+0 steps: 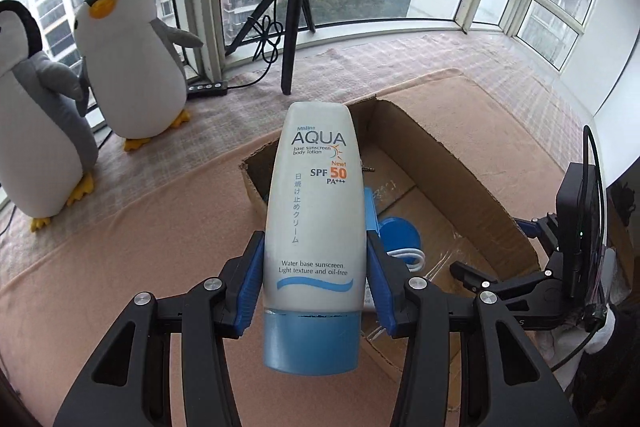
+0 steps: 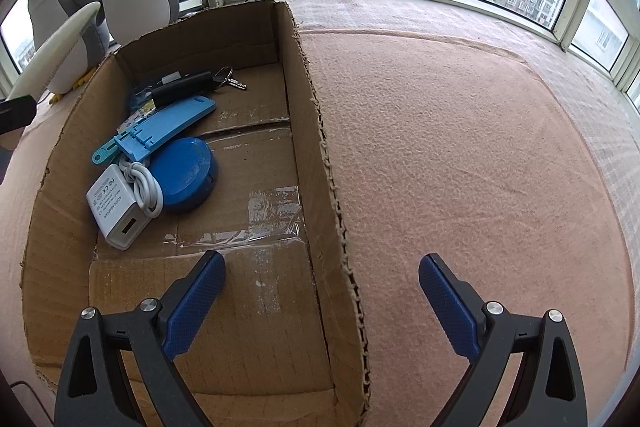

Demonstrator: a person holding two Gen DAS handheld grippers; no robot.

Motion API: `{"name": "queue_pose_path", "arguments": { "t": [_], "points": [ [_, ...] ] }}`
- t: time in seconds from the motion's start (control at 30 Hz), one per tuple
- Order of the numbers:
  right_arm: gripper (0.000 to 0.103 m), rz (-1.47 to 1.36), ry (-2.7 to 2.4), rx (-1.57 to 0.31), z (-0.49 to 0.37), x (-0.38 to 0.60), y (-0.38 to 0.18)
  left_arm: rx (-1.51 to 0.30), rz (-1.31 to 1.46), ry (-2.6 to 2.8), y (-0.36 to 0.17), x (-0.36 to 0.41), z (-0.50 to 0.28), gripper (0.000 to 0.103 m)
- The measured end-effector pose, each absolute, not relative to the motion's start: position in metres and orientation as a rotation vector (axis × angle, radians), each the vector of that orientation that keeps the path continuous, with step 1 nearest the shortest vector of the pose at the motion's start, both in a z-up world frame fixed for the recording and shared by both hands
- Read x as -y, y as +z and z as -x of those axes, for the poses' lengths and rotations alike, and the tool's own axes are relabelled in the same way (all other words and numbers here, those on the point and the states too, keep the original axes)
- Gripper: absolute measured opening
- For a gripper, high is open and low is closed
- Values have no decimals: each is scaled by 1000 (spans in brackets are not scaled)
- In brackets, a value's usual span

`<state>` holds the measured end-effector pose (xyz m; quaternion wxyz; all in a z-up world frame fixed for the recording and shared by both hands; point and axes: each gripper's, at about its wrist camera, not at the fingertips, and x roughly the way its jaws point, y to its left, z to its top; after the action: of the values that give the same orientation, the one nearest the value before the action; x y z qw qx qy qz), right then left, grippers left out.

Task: Organize rigid objects
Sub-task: 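Carry the sunscreen tube into the box and open the left gripper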

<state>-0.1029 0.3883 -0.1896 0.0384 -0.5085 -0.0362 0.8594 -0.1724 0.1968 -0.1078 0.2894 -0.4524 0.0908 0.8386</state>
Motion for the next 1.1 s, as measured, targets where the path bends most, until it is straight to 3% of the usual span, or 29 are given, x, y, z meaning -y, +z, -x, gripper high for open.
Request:
{"name": "queue_pose_path", "arguments": {
  "t": [0.63, 0.7, 0.73, 0.77, 1.1],
  "points": [
    [96, 1561, 2644, 90, 106, -390, -192, -243, 1191, 2207, -107, -239, 176, 47],
    [96, 1561, 2644, 90, 105, -390, -191, -227, 1195, 2206, -105, -238, 177, 55],
    [96, 1561, 2644, 89, 105, -390, -192, -222, 1196, 2213, -104, -238, 178, 77],
    [96, 1560, 2644, 88, 105, -390, -192, -212, 1178, 2239, -102, -235, 177, 86],
    [96, 1564, 2651, 64, 110, -392, -193, -219, 1171, 2281, -94, -226, 177, 86]
  ]
}}
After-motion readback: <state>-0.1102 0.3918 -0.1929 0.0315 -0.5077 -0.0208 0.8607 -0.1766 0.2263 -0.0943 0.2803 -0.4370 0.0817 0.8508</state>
